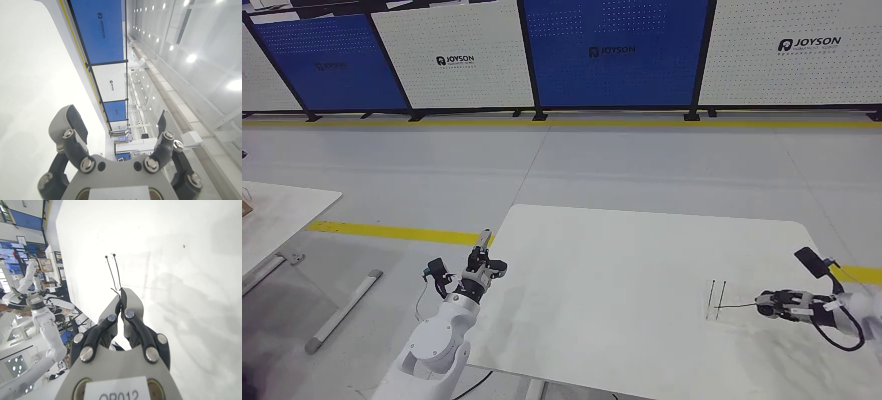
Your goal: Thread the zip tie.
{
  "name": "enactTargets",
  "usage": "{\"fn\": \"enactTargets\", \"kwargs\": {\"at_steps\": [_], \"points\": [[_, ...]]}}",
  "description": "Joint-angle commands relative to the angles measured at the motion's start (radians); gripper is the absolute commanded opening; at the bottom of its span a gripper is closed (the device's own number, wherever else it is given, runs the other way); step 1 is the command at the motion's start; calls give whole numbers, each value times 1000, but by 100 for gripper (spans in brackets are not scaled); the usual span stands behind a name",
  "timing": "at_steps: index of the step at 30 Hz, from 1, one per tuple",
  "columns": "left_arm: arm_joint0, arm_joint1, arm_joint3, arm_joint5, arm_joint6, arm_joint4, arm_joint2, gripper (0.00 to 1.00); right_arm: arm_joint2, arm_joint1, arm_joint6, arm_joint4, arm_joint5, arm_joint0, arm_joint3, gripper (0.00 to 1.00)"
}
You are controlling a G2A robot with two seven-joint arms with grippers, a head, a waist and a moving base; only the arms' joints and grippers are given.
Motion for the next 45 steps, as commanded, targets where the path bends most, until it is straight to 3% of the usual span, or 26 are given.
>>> {"fn": "enactTargets", "kwargs": {"at_steps": [1,24,28,31,34,37,45], "points": [[0,0,0,0,0,0,0,100,50,9,-8,36,-15,-46,-31,0],[0,0,0,0,0,0,0,100,55,8,-19,64,-27,-70,-43,0],[0,0,0,0,0,0,0,100,64,5,-26,124,-120,-58,-42,0],[0,0,0,0,0,0,0,100,101,4,37,300,-253,-91,-61,0],[0,0,0,0,0,0,0,100,81,-2,44,338,-314,-117,-102,0],[0,0,0,0,0,0,0,100,36,-11,25,340,-326,-126,-125,0],[0,0,0,0,0,0,0,100,33,-12,7,330,-317,-121,-114,0]]}}
